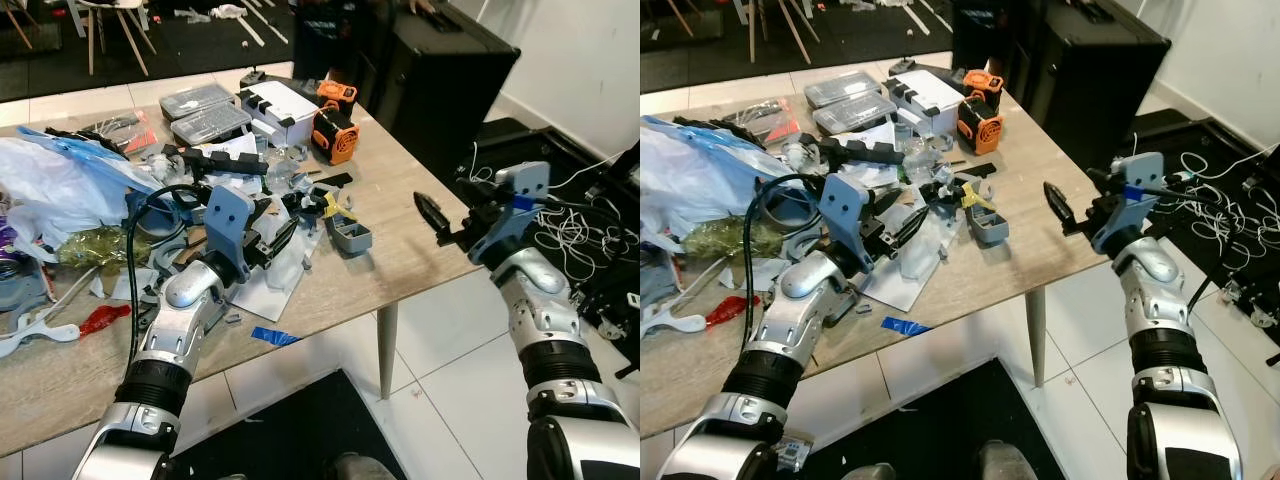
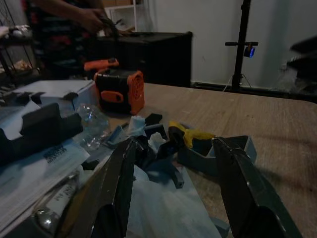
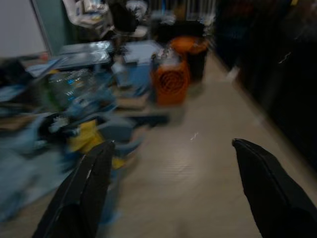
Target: Picking trash to rubbish bin
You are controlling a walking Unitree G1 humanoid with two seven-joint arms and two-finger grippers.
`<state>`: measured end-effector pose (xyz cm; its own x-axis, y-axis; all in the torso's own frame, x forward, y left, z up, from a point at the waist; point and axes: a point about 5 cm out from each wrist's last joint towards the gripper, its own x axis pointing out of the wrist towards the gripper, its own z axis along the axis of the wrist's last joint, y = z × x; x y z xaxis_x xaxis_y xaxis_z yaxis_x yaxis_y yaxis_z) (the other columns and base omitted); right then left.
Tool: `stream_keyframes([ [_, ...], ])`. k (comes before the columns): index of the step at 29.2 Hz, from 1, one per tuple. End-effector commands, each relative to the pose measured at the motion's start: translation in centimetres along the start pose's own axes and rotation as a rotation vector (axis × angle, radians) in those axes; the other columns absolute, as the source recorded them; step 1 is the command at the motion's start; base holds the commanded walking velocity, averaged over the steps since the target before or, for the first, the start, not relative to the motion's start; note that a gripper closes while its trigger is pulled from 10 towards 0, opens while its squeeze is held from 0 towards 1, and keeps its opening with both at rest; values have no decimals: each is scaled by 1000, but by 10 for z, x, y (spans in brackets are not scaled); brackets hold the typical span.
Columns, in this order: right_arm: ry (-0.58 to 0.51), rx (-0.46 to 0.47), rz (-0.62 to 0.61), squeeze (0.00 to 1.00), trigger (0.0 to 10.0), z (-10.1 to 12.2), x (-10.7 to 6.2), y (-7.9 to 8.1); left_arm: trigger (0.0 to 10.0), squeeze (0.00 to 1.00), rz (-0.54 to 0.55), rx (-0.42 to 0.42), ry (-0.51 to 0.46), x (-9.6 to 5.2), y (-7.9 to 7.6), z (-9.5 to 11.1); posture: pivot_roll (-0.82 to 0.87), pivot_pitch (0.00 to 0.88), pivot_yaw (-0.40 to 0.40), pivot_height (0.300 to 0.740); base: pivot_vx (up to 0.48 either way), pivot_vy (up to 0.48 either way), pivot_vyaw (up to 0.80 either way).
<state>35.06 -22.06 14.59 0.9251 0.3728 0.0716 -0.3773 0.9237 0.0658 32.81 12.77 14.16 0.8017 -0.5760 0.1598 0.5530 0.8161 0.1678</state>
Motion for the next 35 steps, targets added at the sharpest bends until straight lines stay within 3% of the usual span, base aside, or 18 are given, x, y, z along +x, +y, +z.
stream_keyframes([
  [1,53,152,-10,0,10000,-10,2,0,10000,0,-22,65,-1,-1,-1,3,-57,0,-54,740,0,0,0],
  [4,38,228,-6,0,10000,-9,6,1,10000,0,-39,107,5,-1,-2,5,-52,0,-53,740,0,0,0],
  [8,25,398,-61,0,10000,-12,10,-7,10000,0,-69,154,0,-1,-5,9,-49,0,-41,740,0,0,0],
  [13,23,523,-127,0,10000,-17,7,-17,10000,0,-86,187,-6,-3,-6,12,-40,0,-36,740,0,0,0],
  [23,137,571,-189,0,10000,-44,-2,-16,10000,0,-99,223,6,-10,-6,13,-21,0,-29,740,0,0,0],
  [35,131,592,-185,0,10000,-38,14,-5,10000,0,-110,267,30,-17,1,15,-1,0,-19,740,0,0,0],
])
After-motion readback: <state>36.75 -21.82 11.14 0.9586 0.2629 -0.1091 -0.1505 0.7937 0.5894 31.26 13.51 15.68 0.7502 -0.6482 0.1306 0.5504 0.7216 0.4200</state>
